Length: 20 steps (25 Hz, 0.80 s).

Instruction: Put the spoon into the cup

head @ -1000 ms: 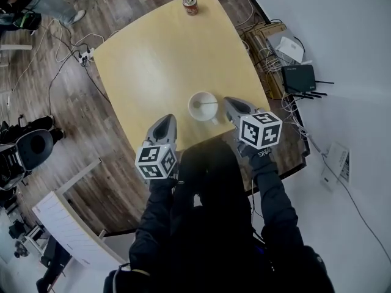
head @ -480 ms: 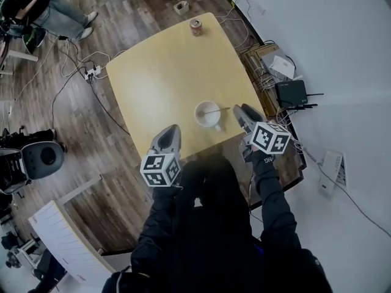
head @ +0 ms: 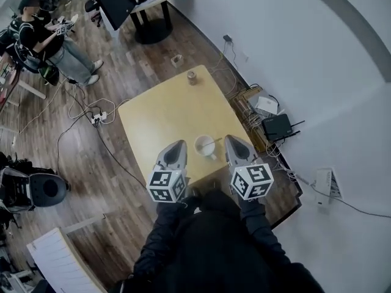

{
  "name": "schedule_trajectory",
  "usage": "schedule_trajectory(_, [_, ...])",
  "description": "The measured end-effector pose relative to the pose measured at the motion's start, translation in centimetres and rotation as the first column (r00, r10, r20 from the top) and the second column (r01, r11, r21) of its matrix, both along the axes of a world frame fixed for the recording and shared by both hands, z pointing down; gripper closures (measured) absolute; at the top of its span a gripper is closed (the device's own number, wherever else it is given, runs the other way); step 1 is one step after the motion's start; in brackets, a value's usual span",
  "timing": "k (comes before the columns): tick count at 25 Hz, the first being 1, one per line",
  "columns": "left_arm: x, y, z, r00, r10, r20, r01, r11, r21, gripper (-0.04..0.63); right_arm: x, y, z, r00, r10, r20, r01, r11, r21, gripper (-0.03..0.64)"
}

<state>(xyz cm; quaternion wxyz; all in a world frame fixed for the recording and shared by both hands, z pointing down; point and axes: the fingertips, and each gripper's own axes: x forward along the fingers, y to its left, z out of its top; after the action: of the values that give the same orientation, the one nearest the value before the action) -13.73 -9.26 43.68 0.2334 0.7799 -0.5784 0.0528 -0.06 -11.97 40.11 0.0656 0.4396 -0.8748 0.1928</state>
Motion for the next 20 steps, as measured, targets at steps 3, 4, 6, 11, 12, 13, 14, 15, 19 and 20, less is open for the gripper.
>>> schedule_trajectory(3, [1.0, -0.1, -3.1, 1.000, 0.023, 0.008, -0.023, 0.998, 0.054, 0.560, -1.2, 1.3, -3.4, 1.000, -0.012, -0.027, 0.014, 0.997, 0.079, 0.595])
schedule_trajectory(4, [1.3, 0.0, -3.9, 1.000, 0.029, 0.012, -0.029, 0.997, 0.069, 0.560, -1.4, 1.7, -4.2, 0.999, -0.014, -0.029, 0.017, 0.995, 0.100, 0.595])
schedule_trajectory(6, [1.9, 0.1, -5.0, 0.999, 0.040, 0.021, -0.041, 0.994, 0.097, 0.560, -1.7, 2.2, -5.4, 0.999, -0.016, -0.029, 0.020, 0.991, 0.130, 0.595])
schedule_trajectory(11, [2.7, 0.0, -5.9, 0.998, 0.051, 0.032, -0.054, 0.990, 0.127, 0.560, -2.1, 2.5, -6.5, 1.000, -0.022, -0.019, 0.025, 0.985, 0.168, 0.595])
schedule_trajectory(12, [2.7, -0.1, -6.1, 0.998, 0.048, 0.033, -0.052, 0.990, 0.132, 0.560, -2.2, 2.4, -6.6, 1.000, -0.024, -0.018, 0.027, 0.984, 0.173, 0.595])
schedule_trajectory(13, [2.5, -0.3, -6.3, 0.998, 0.044, 0.035, -0.048, 0.989, 0.139, 0.560, -2.4, 2.4, -6.7, 1.000, -0.026, -0.017, 0.028, 0.983, 0.179, 0.595])
schedule_trajectory(14, [2.3, -0.4, -6.6, 0.999, 0.038, 0.037, -0.043, 0.988, 0.146, 0.560, -2.6, 2.2, -6.9, 0.999, -0.028, -0.018, 0.030, 0.982, 0.184, 0.595])
schedule_trajectory(15, [2.0, -0.7, -7.0, 0.999, 0.032, 0.038, -0.038, 0.988, 0.152, 0.560, -2.9, 2.1, -7.2, 0.999, -0.030, -0.019, 0.033, 0.982, 0.188, 0.595])
schedule_trajectory(19, [1.2, -1.2, -7.5, 0.999, 0.013, 0.038, -0.019, 0.986, 0.164, 0.560, -3.5, 1.6, -7.7, 0.999, -0.037, -0.021, 0.041, 0.979, 0.199, 0.595])
schedule_trajectory(20, [1.1, -1.3, -7.4, 0.999, 0.011, 0.038, -0.017, 0.986, 0.164, 0.560, -3.5, 1.5, -7.6, 0.999, -0.036, -0.021, 0.040, 0.979, 0.202, 0.595])
